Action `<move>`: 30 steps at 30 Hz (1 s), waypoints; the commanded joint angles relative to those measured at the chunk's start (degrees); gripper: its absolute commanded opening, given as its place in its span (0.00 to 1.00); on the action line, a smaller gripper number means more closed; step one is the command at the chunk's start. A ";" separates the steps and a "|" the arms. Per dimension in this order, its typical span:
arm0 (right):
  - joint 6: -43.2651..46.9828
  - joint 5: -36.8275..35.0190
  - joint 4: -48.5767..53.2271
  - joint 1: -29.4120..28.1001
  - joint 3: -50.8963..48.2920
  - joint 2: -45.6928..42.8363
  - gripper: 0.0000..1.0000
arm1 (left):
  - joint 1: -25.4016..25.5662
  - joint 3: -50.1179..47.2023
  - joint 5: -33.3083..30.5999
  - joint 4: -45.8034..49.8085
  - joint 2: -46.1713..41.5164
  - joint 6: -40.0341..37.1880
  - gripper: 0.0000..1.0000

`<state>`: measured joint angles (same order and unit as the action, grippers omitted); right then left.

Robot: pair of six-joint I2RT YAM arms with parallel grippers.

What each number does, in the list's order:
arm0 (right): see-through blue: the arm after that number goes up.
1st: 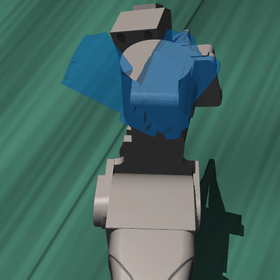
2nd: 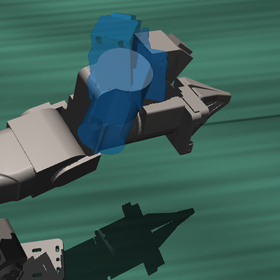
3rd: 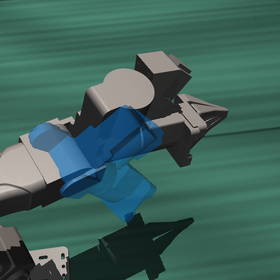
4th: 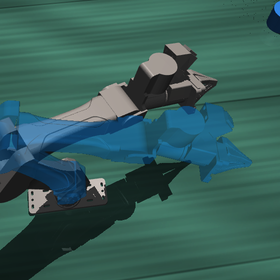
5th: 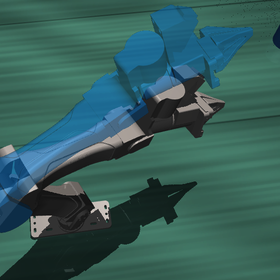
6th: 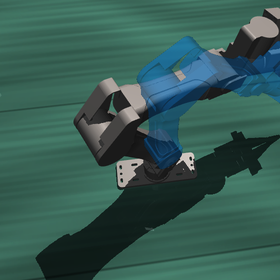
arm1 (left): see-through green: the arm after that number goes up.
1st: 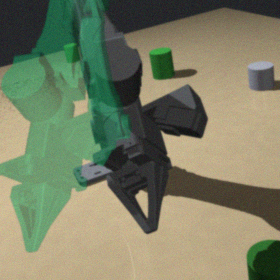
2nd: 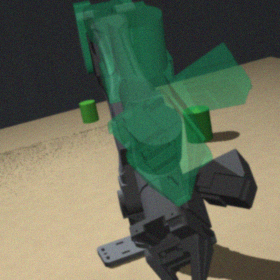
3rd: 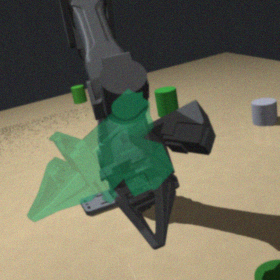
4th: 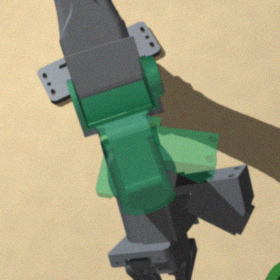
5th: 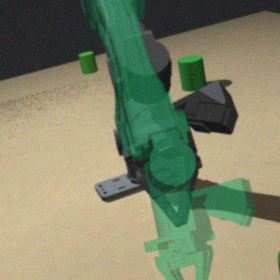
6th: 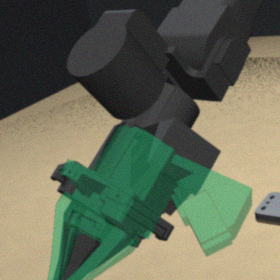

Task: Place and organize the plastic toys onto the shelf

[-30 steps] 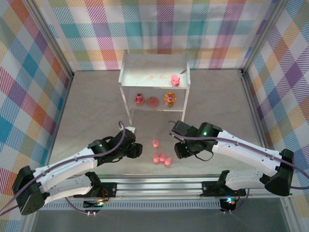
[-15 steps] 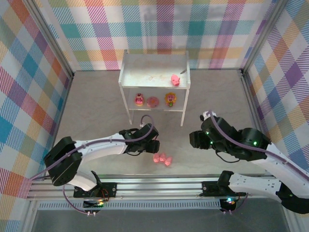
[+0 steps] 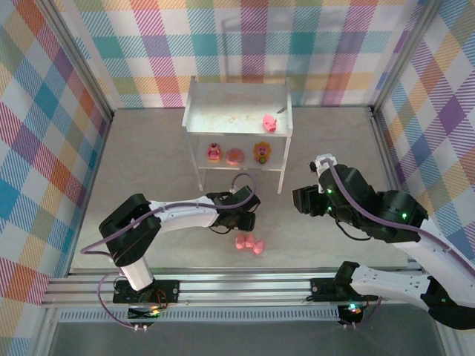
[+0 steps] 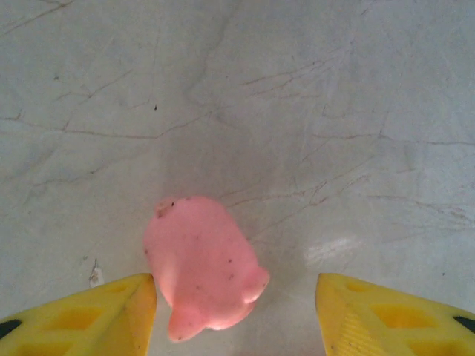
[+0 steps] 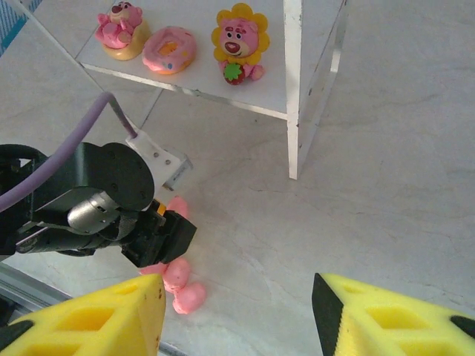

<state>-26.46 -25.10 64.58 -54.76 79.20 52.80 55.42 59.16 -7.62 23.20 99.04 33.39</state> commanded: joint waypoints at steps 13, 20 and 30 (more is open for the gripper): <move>3.34 -0.43 -2.71 2.42 -0.58 -1.99 0.58 | 0.48 4.91 -3.40 6.41 3.51 -3.66 0.42; 4.13 -0.25 -3.14 3.17 -0.32 -1.97 0.59 | 0.48 3.89 -2.07 4.56 3.02 -5.68 0.20; 5.06 0.05 -3.67 3.70 0.75 -0.92 0.59 | 0.47 5.95 -2.05 11.25 -3.71 -7.70 0.15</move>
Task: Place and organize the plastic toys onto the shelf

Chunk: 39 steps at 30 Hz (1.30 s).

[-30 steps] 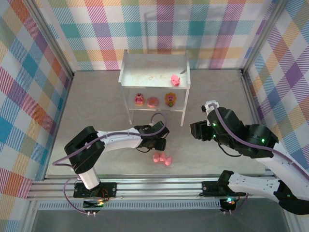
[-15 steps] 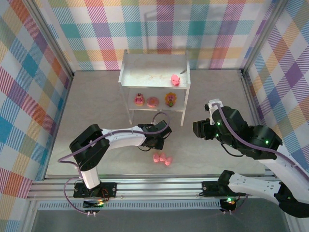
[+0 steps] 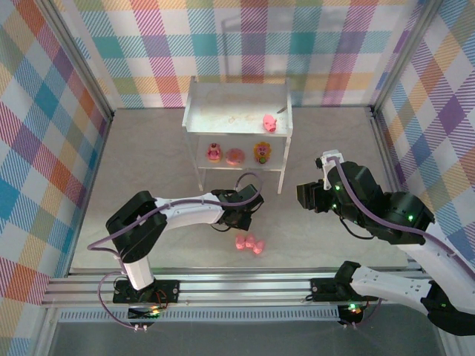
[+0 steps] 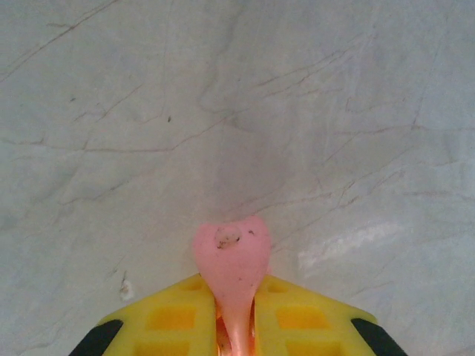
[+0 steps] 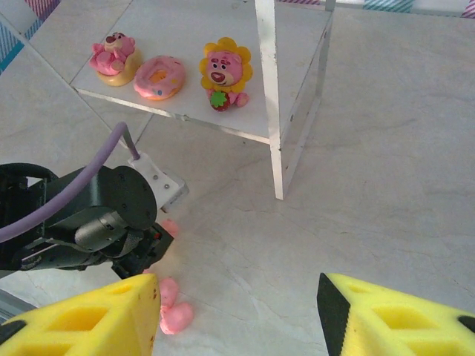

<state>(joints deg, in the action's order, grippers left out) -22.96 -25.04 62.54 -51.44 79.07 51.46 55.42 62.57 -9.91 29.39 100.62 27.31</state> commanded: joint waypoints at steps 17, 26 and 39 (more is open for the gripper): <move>5.71 2.98 -4.29 3.52 5.07 4.45 0.59 | -2.21 41.47 -10.55 35.68 -20.45 -16.69 0.17; 6.68 5.94 -6.02 4.91 6.05 6.66 0.59 | -11.60 56.62 -10.46 35.73 -13.22 -26.76 0.18; 7.33 9.72 -7.49 7.93 6.37 9.10 0.59 | -19.69 62.94 -4.26 35.03 -5.65 -29.07 0.18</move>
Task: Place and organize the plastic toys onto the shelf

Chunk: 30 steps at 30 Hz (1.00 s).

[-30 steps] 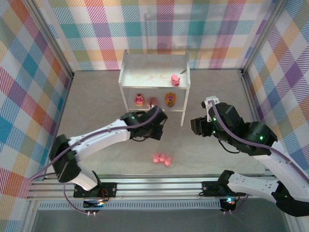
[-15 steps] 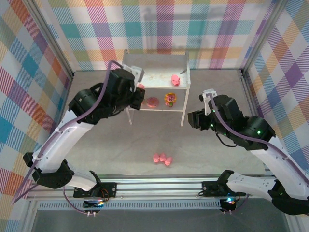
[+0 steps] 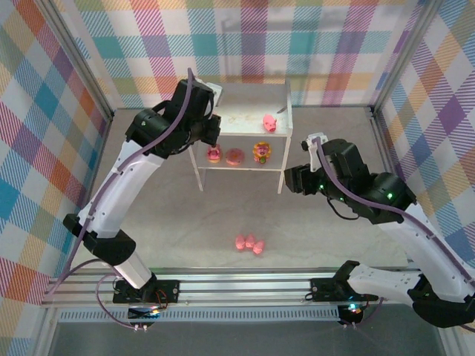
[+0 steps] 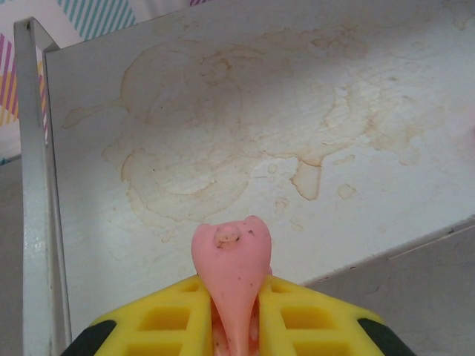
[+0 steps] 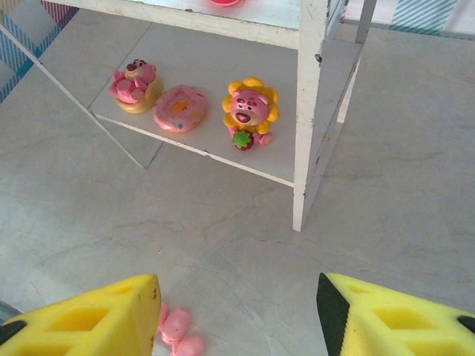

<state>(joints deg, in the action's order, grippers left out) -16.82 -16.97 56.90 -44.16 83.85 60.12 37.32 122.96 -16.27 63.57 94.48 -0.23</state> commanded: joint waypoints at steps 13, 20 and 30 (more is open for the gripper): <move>1.67 5.38 -3.20 3.33 1.67 2.46 0.59 | -3.22 8.22 3.31 6.63 5.62 -1.53 0.19; 1.93 7.46 -4.14 4.51 1.63 3.47 0.59 | -3.49 9.56 1.46 9.63 6.54 -1.50 0.19; 2.05 8.75 -4.69 5.49 1.40 3.89 0.58 | -3.91 10.30 0.98 10.50 7.63 -1.79 0.27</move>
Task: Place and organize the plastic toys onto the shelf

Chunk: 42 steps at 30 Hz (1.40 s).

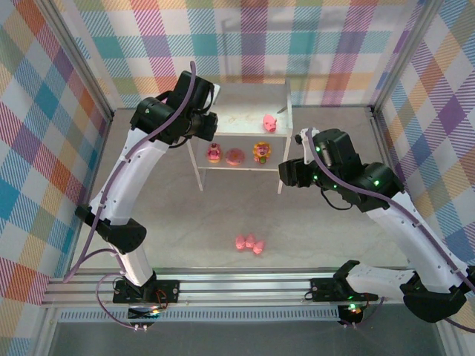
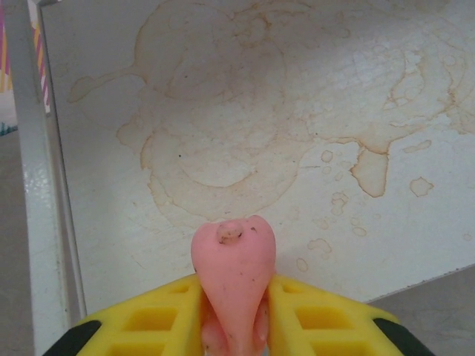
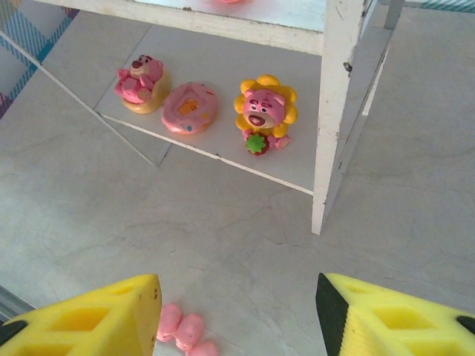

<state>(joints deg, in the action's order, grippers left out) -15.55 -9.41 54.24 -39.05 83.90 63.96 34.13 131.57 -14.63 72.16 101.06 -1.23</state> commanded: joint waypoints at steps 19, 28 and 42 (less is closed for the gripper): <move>0.72 2.04 -2.55 1.34 0.79 -0.16 0.58 | -0.82 1.98 -0.31 0.57 1.60 -0.88 0.54; 0.69 2.24 -2.79 1.61 0.57 -0.17 0.58 | -0.82 1.87 -0.46 -1.90 -0.17 -0.98 0.59; 0.35 -0.16 -1.44 6.67 0.94 0.40 0.59 | 7.47 -14.07 -2.68 -14.34 -19.66 -1.67 0.59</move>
<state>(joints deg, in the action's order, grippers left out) -15.57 -8.19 52.75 -34.63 83.90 64.47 37.93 121.01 -16.08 60.47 85.84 -2.22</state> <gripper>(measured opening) 0.591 0.587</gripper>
